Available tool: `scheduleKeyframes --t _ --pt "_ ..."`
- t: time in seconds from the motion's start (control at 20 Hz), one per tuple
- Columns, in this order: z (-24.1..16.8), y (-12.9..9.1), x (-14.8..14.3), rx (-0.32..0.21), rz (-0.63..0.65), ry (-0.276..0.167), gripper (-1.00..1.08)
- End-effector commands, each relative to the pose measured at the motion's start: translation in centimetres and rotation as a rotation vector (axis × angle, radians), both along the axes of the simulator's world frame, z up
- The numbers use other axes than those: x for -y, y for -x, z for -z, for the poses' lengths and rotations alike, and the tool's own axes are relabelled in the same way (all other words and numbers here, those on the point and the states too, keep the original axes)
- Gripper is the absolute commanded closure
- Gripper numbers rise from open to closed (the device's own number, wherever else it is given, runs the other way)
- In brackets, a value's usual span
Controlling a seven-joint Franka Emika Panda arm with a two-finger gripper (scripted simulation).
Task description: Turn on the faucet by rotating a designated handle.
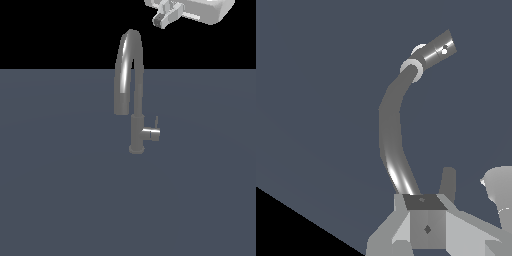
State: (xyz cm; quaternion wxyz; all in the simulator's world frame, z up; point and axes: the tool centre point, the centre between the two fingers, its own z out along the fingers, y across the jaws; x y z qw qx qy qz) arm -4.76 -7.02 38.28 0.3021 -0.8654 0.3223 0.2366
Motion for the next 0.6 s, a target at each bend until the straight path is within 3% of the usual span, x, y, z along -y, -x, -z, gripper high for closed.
scheduleKeyframes --t 0.0,0.55 --pt "1.4 -1.1 0.7 -0.039 0.049 -0.053 1.08" --pt "9.2 -5.0 3.2 -0.229 0.287 -0.311 1.08"
